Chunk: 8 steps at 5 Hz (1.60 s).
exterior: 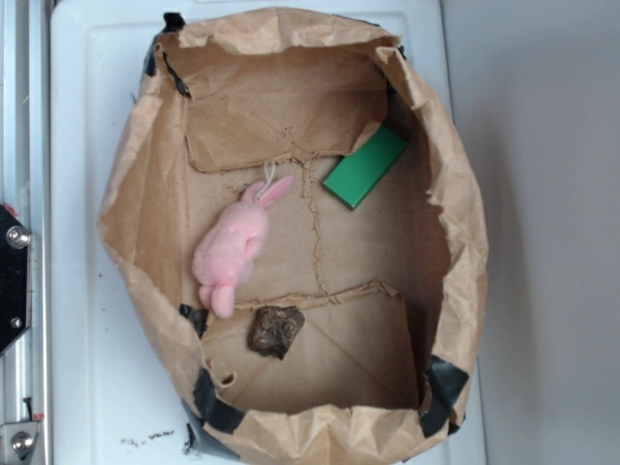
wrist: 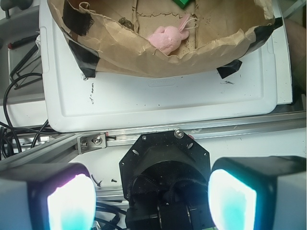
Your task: Grab the pink bunny.
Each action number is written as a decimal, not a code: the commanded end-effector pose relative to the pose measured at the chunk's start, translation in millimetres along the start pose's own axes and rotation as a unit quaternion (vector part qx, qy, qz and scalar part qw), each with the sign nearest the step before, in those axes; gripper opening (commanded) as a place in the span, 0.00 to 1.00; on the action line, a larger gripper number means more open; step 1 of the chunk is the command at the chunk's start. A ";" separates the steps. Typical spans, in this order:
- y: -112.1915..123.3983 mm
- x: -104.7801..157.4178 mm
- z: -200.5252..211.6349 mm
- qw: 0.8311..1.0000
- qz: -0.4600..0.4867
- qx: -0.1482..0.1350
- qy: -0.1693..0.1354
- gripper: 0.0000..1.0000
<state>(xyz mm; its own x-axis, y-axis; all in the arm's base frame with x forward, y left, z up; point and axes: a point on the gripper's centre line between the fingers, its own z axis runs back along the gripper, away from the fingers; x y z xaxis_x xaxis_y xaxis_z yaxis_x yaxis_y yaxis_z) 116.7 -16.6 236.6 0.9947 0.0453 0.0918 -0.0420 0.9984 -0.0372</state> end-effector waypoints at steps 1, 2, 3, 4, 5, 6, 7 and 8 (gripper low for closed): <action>0.0 0.0 0.0 1.000 0.000 0.000 0.000 1.00; -10.1 48.3 -16.9 0.995 0.096 0.012 -0.018 1.00; -8.2 91.7 -29.7 0.985 0.171 0.020 -0.025 1.00; -0.7 124.3 -45.2 0.969 0.243 0.034 -0.031 1.00; 18.5 150.0 -75.0 0.946 0.319 0.039 -0.048 1.00; 42.9 167.3 -107.6 0.937 0.342 0.046 -0.059 1.00; 55.3 166.7 -123.1 0.939 0.334 0.043 -0.067 1.00; 69.7 143.9 -146.8 0.954 0.297 0.046 -0.016 1.00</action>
<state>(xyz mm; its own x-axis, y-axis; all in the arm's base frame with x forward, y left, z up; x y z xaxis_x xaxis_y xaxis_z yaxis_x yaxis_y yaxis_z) 266.0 41.0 88.3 0.8060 0.5873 0.0738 -0.5897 0.8075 0.0148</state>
